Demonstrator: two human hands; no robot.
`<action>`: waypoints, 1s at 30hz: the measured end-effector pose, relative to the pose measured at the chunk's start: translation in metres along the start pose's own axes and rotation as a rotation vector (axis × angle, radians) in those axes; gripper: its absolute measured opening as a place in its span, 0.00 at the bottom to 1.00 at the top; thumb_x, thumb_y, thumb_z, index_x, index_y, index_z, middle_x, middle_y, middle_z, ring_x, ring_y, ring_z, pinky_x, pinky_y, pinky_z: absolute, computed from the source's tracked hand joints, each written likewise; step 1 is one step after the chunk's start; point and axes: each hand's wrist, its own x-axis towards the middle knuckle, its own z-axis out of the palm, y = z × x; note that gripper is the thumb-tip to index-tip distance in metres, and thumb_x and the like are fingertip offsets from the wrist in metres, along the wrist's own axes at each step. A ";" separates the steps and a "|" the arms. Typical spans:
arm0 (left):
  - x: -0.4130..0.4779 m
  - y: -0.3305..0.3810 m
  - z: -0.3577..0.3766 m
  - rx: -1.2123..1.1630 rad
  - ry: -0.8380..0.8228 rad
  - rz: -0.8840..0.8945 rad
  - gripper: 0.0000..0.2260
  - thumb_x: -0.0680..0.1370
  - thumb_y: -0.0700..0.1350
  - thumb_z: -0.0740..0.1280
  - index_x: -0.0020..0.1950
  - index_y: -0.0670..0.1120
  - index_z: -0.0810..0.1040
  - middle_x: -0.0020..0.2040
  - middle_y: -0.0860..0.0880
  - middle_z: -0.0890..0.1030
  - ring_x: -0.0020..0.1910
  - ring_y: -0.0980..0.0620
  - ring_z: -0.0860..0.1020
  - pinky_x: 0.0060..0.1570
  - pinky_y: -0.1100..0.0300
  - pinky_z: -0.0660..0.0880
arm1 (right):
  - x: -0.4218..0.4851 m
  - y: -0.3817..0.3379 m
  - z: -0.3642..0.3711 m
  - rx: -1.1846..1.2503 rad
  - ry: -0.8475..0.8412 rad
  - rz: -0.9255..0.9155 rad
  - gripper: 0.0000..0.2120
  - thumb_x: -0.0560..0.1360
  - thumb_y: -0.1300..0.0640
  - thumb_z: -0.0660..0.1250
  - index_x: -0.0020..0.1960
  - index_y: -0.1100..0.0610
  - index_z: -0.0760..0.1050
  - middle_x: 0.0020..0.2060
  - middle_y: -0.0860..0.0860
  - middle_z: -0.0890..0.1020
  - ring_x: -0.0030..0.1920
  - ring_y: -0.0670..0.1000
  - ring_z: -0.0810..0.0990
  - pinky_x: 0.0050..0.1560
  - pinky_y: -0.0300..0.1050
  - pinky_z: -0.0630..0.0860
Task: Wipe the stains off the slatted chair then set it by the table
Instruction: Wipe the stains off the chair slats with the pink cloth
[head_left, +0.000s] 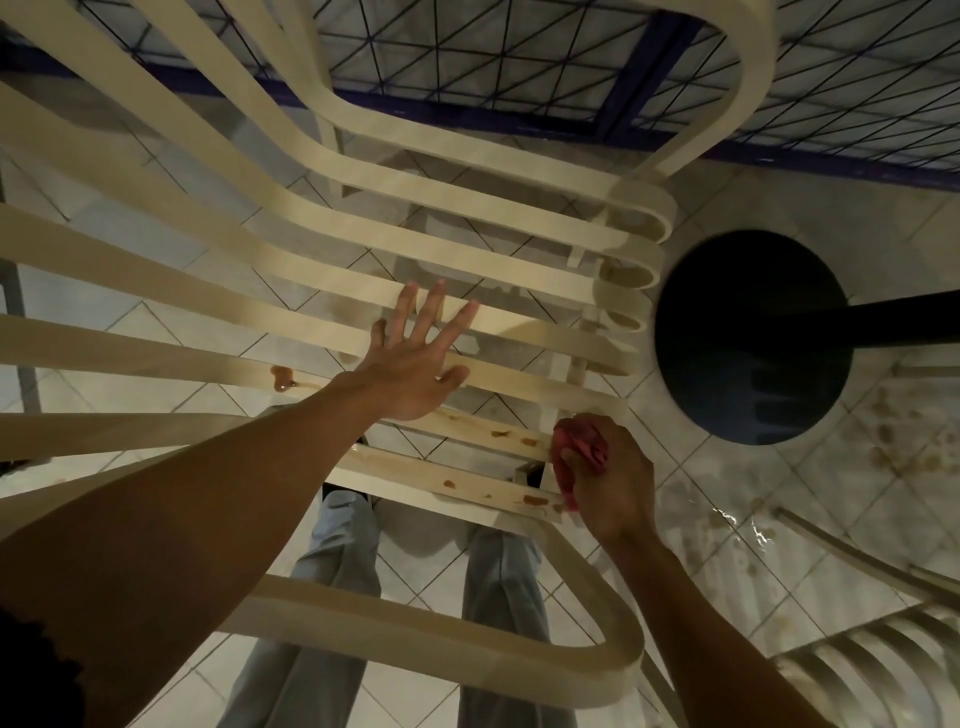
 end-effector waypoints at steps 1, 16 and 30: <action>0.000 0.000 0.000 0.002 0.000 -0.002 0.34 0.83 0.59 0.54 0.75 0.65 0.29 0.74 0.54 0.22 0.73 0.46 0.23 0.74 0.37 0.38 | -0.001 -0.002 0.003 -0.039 0.024 -0.012 0.10 0.78 0.54 0.69 0.55 0.41 0.75 0.50 0.47 0.81 0.46 0.51 0.84 0.44 0.54 0.84; 0.003 0.001 0.002 0.045 -0.013 -0.022 0.33 0.83 0.61 0.52 0.74 0.65 0.27 0.73 0.53 0.21 0.72 0.46 0.21 0.73 0.38 0.37 | 0.000 -0.025 0.022 -0.203 0.003 -0.136 0.13 0.77 0.52 0.69 0.59 0.41 0.75 0.51 0.43 0.82 0.46 0.48 0.84 0.49 0.57 0.82; 0.000 0.000 -0.002 0.009 -0.030 -0.018 0.34 0.83 0.60 0.54 0.75 0.65 0.28 0.74 0.55 0.22 0.72 0.46 0.22 0.74 0.39 0.37 | 0.013 -0.012 -0.039 -0.276 -0.203 -0.093 0.15 0.76 0.51 0.71 0.63 0.48 0.78 0.47 0.44 0.84 0.46 0.47 0.84 0.51 0.45 0.83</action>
